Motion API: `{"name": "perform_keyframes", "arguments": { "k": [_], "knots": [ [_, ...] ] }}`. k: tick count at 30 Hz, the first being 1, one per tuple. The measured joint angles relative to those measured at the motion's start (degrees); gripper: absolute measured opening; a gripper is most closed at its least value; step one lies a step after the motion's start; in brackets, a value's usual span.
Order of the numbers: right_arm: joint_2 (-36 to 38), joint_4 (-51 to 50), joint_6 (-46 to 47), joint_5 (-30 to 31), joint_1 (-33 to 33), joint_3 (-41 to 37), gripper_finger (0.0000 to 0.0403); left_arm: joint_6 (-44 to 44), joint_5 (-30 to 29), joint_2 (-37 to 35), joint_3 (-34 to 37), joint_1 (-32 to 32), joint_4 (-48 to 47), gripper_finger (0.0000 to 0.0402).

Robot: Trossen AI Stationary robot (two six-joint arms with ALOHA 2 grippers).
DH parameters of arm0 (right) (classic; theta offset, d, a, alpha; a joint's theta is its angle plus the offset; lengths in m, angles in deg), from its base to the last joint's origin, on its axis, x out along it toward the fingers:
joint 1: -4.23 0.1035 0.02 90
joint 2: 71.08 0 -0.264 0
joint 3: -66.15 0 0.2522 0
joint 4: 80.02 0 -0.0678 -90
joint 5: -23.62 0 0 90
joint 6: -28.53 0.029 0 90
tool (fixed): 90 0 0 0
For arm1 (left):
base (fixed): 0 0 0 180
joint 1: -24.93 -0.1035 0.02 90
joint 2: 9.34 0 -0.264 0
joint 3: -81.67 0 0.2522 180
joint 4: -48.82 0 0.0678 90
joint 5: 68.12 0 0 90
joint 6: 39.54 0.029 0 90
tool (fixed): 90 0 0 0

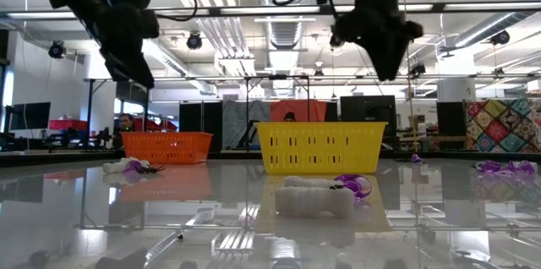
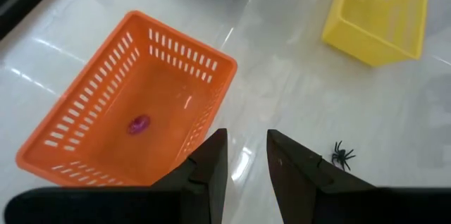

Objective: Sort Halloween decoration
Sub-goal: Put the black spider toy into the yellow bin

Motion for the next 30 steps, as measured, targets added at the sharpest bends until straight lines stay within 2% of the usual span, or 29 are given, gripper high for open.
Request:
{"name": "perform_keyframes", "arguments": {
  "k": [6, 11, 19, 23, 30],
  "knots": [
    [4.7, -0.1, 9.6, 0.6, 1.6, -7.8, 0.0116, 0.0, 0.0, -0.4, 0.0, 0.0, -0.2, 0.0082],
    [11.9, 1.3, 21.1, 0.5, 1.7, -17.4, 0.0113, 1.6, 0.0, 0.2, 0.0, 0.0, -0.2, 0.0082],
    [23.8, 16.4, 33.4, -3.0, 3.5, -31.3, 0.0119, 1.5, 0.0, 1.3, 0.0, 0.0, 0.1, 0.0082],
    [25.3, 21.5, 36.2, -3.1, 4.8, -35.9, 0.0127, 0.2, 0.0, 1.3, 0.0, 0.0, 0.0, 0.0082],
    [23.1, 22.3, 38.7, -4.8, 6.9, -39.4, 0.0147, -0.2, 0.1, 1.2, 0.0, 0.0, 0.1, 0.0082]
  ]
}}
